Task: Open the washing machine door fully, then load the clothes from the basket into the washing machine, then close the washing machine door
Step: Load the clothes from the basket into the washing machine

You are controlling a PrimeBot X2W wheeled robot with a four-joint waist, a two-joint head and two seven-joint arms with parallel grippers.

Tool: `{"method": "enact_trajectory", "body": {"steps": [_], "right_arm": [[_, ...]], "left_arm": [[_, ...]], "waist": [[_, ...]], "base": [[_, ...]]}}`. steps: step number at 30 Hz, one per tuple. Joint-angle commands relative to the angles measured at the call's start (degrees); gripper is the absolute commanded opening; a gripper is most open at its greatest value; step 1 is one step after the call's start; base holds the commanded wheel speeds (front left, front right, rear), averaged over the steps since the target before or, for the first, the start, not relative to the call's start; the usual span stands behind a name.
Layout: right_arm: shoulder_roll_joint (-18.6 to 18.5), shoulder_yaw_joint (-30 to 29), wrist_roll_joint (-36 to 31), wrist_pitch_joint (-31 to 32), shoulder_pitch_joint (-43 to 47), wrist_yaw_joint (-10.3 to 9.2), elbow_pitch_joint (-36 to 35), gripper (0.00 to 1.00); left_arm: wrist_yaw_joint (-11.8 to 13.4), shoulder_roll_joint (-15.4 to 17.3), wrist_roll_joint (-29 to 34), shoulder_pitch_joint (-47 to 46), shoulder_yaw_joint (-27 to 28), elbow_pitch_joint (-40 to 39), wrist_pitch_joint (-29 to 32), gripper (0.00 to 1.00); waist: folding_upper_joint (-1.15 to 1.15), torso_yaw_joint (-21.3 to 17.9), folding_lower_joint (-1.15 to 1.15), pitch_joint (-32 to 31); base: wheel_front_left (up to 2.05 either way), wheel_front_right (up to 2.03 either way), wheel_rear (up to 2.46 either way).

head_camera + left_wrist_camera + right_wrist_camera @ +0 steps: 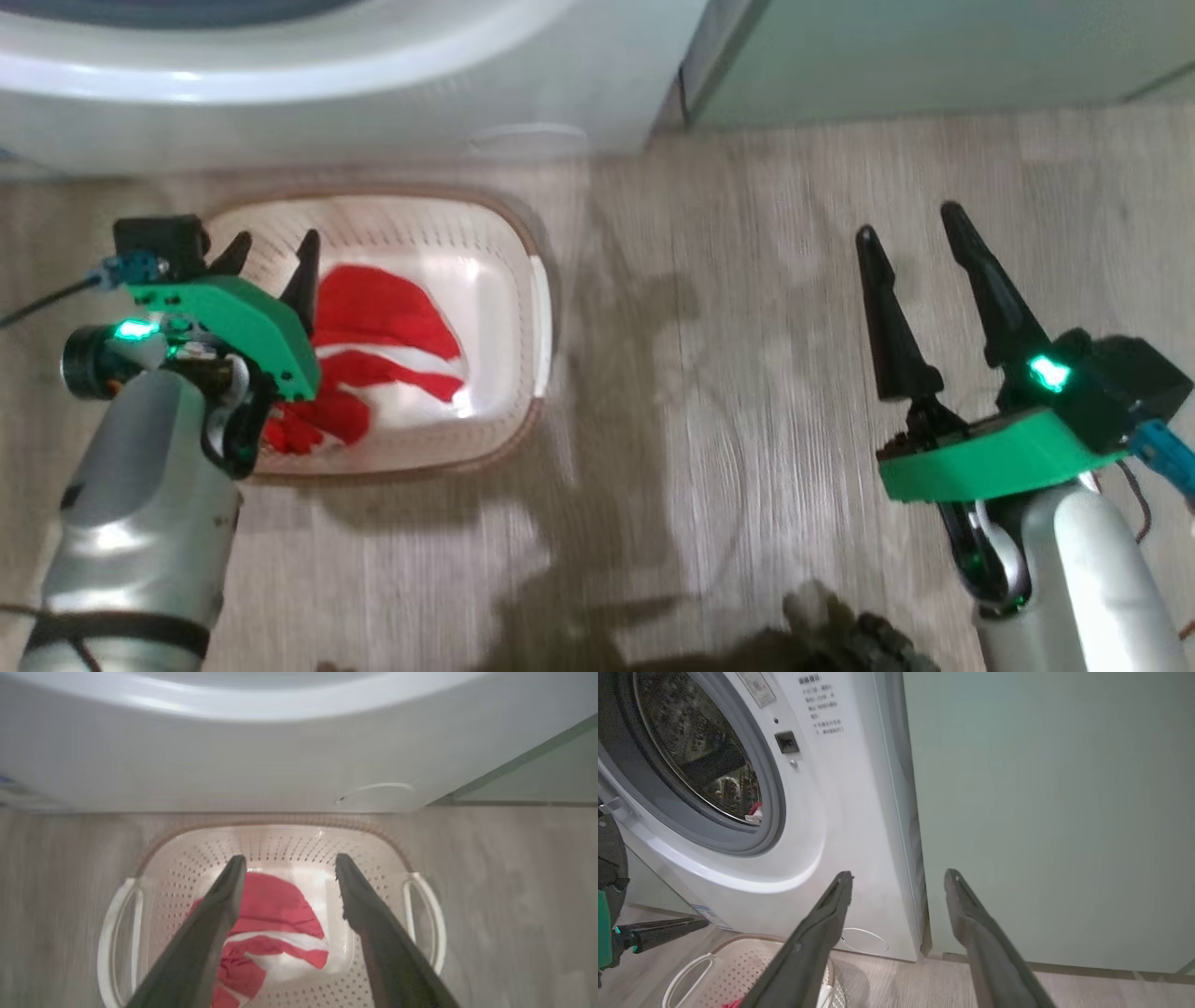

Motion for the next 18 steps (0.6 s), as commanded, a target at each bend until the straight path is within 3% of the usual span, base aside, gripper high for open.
{"method": "enact_trajectory", "body": {"steps": [1,10,18], "right_arm": [[-0.19,1.62,0.47,-0.72,-0.46,0.0,-1.33,1.0],[-0.19,4.07,1.78,-3.38,-4.16,0.0,0.87,1.0],[-0.19,5.96,2.5,-4.61,-6.72,0.0,1.16,1.0]], "left_arm": [[-0.2,2.06,-0.33,-1.51,1.39,0.64,0.67,1.0],[-2.57,2.52,-2.65,-10.16,0.74,16.26,2.28,1.0],[-3.32,4.6,-4.02,-15.71,-0.02,23.37,2.49,1.0]], "waist": [[0.0,-2.78,-0.02,5.41],[0.0,-5.33,-0.02,14.43],[0.0,-7.12,-0.02,22.41]], "base": [[0.0,0.0,0.0],[0.0,0.0,0.0],[0.0,0.0,0.0]]}}
